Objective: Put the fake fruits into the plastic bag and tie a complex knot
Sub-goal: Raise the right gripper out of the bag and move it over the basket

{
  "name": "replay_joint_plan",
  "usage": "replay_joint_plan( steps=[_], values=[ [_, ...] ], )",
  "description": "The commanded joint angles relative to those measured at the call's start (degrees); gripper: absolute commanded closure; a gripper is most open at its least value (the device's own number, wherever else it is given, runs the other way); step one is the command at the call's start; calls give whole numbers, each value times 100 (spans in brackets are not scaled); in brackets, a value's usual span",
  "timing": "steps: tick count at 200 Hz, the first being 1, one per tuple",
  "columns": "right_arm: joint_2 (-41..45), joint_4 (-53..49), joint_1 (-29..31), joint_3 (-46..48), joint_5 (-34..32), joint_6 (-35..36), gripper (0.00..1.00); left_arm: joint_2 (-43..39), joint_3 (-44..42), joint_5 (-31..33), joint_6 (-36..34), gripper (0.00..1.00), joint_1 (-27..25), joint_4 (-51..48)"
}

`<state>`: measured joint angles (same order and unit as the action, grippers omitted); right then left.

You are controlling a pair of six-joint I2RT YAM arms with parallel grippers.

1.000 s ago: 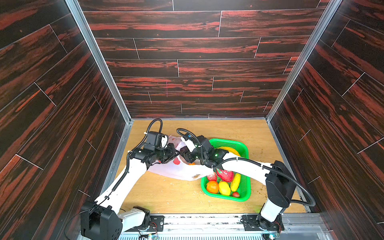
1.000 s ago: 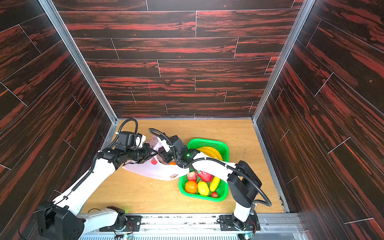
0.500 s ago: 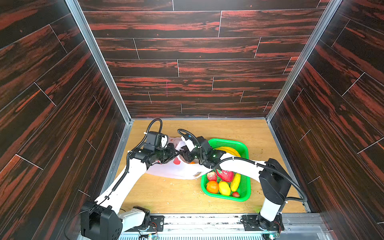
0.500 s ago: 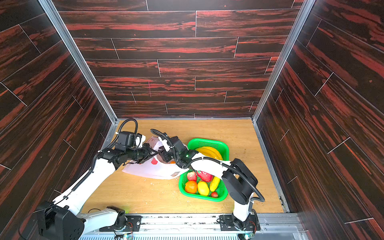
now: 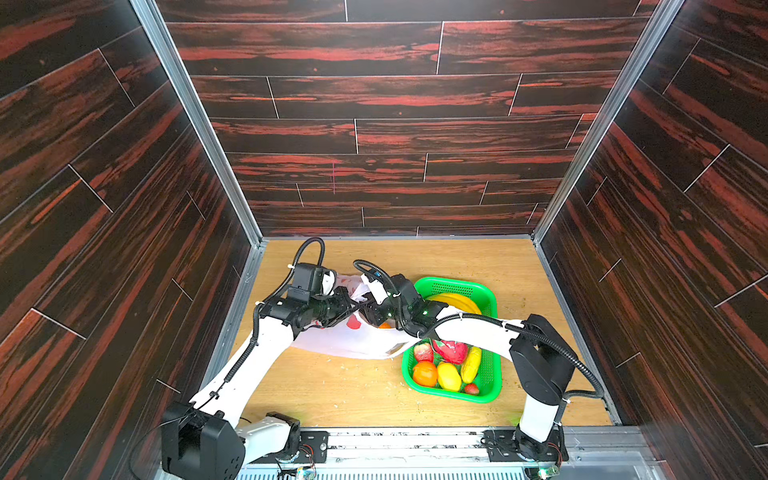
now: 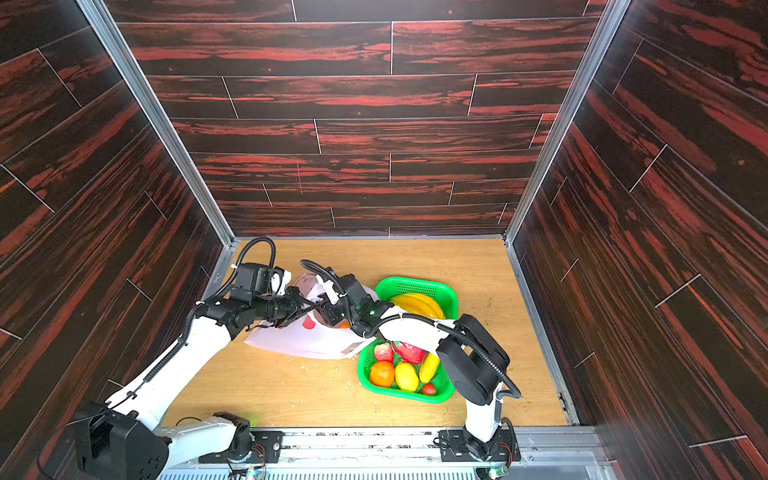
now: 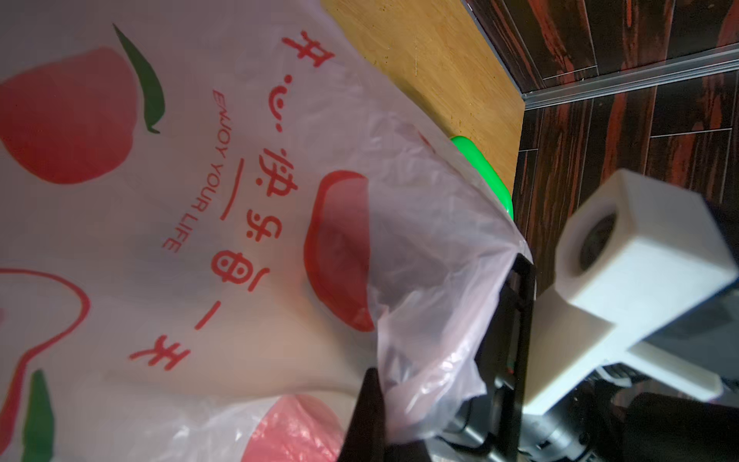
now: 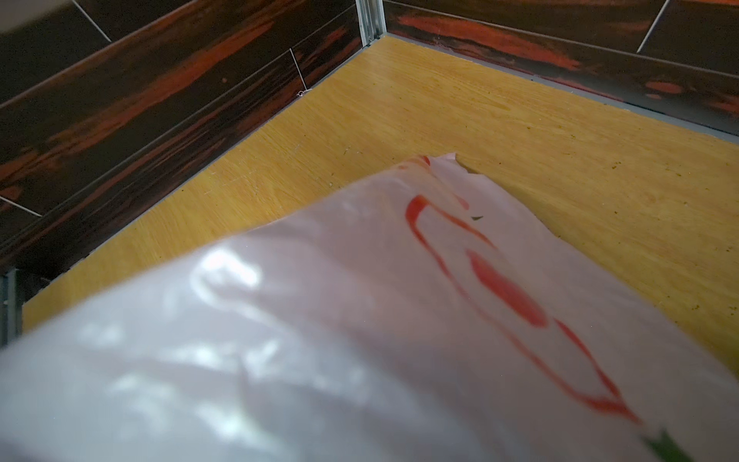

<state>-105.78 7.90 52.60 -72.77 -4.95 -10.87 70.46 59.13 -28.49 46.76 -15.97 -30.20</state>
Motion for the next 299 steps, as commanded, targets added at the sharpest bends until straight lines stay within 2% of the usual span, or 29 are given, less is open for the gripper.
replay_joint_plan(
  steps=[1, 51, 56, 74, 200, 299],
  values=[
    [-102, 135, -22, -27, 63, -108, 40, -23, -9, -23, -36, 100, 41, -2],
    [55, 164, -19, 58, -40, -147, 31, -34, -22, 16, -70, 100, 43, -13],
    [73, 159, -20, 74, -45, -147, 21, -36, -32, 11, -71, 100, 45, -15],
    [144, 157, -14, 104, -54, -135, 16, -31, -32, 27, -62, 100, 45, -15],
    [681, -34, -10, 219, 135, -222, 16, -49, -26, 65, -59, 100, 63, -39],
    [1618, -280, 84, 436, 1088, -800, 20, -14, -33, 53, -53, 100, 85, -23]
  ],
)
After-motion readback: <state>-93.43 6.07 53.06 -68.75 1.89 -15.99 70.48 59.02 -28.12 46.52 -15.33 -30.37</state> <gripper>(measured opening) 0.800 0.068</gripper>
